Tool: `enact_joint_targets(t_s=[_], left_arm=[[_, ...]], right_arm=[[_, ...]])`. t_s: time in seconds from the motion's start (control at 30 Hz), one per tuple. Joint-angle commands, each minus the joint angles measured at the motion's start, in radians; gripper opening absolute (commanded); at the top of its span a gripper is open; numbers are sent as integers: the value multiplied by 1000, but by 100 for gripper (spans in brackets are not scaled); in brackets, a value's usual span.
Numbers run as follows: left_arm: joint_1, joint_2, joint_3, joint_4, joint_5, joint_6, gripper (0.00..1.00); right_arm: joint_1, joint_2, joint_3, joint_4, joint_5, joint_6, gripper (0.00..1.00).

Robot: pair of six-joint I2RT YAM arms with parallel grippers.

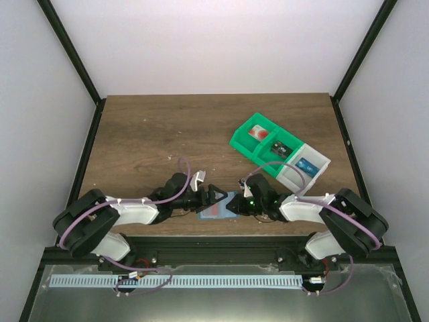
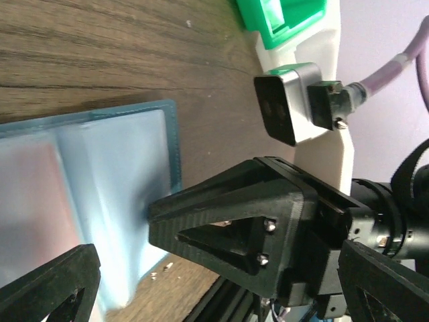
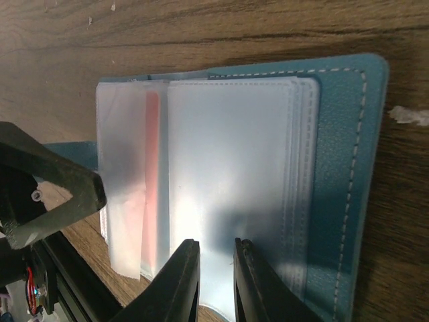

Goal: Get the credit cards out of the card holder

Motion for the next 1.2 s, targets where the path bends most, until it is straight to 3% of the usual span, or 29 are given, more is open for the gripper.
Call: enact_joint_targets(t_s=[0.0,0.07,0.23,0.33,0.97,1.17], left_arm=[[-11,-2,15,97,26,-41,98],[-12,-17,19,77,15,-27,98],[-10,-89,82,-228,-129,92,100],[0,-103,93,-320,-155,126,100],[7,-68,100,-393,-106,165,100],[6,-111,123,-471,-168,193,100]], right_arm=[[10,-19,-15,-24,44,2,17],[10,-34,-17,-23,47,2,17],[12,-57,-18,-31,49,1,17],[12,-62,-23,-35,53,0,17],[14,-68,-42,-18,49,10,17],[13,-66,-39,-19,51,9,17]])
